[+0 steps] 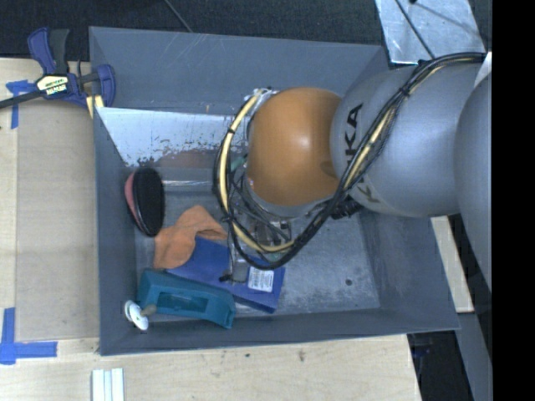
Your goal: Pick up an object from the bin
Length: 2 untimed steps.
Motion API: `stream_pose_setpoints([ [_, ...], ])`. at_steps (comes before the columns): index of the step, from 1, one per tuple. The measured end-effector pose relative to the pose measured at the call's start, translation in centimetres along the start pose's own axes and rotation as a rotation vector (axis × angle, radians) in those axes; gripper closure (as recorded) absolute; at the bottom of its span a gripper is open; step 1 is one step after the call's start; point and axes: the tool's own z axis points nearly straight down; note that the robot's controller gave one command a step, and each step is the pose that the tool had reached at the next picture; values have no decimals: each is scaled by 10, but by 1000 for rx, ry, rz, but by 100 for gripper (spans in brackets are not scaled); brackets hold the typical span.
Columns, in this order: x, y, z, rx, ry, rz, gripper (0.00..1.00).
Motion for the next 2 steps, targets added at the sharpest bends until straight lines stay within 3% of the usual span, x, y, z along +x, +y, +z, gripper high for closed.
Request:
stream_pose_setpoints([
  [1, -2, 0, -5, -2, -8, 3, 0],
  [2, -27, 14, 38, -2, -13, -72, 0],
])
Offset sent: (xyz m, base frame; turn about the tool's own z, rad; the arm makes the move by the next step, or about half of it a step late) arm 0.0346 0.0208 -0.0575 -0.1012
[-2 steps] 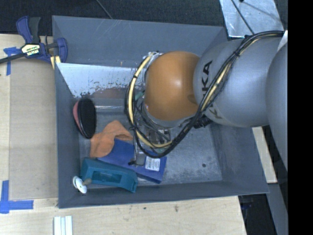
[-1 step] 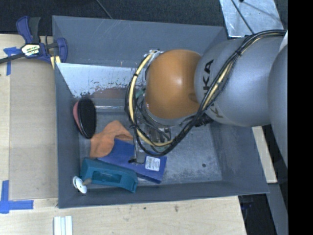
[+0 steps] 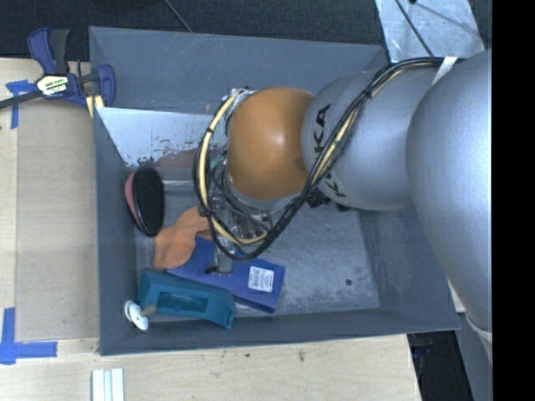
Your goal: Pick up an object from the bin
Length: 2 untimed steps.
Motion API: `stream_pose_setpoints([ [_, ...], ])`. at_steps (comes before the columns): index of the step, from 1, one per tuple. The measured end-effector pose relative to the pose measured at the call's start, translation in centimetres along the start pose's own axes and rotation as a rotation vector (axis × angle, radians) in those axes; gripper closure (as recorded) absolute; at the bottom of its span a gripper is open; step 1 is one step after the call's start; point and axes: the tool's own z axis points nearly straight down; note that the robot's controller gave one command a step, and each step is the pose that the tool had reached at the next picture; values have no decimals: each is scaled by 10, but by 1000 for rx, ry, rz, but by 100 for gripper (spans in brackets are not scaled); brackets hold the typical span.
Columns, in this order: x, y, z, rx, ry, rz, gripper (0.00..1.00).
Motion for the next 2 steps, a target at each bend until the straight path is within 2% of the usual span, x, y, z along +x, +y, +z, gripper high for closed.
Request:
stream_pose_setpoints([
  [1, 4, 14, 34, 1, 5, -104, 0],
  [2, 2, 2, 44, -2, -16, -122, 100],
])
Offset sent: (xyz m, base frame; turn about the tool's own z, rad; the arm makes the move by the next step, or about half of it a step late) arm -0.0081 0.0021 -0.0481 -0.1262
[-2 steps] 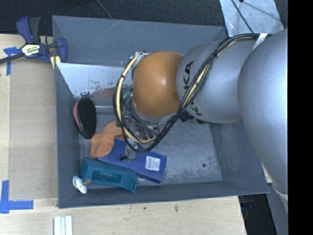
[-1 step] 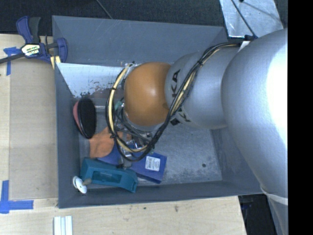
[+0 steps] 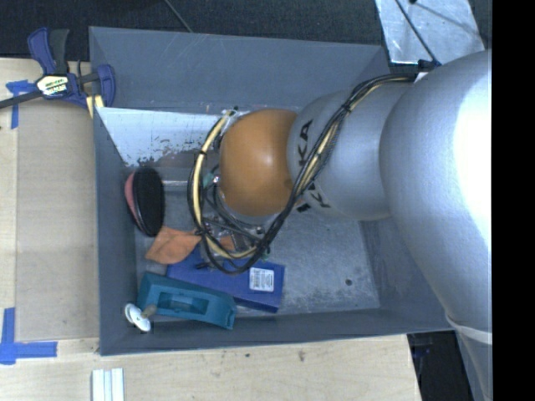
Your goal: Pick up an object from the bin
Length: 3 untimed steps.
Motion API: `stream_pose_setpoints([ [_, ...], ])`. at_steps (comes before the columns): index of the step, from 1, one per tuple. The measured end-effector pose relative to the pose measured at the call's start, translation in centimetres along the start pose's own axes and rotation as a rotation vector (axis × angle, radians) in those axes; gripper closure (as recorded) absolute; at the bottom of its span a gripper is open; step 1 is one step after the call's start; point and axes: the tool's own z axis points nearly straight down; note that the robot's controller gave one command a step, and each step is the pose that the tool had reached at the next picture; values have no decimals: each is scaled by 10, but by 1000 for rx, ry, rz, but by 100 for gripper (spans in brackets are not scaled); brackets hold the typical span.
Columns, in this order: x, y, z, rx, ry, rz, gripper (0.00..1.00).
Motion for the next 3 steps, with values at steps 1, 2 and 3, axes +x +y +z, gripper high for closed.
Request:
stream_pose_setpoints([
  [1, 0, 0, 0, 0, 0, 0, 100],
  [2, 3, 3, -44, 2, 15, -1, 100],
  [3, -26, 24, -138, 1, 21, 4, 100],
])
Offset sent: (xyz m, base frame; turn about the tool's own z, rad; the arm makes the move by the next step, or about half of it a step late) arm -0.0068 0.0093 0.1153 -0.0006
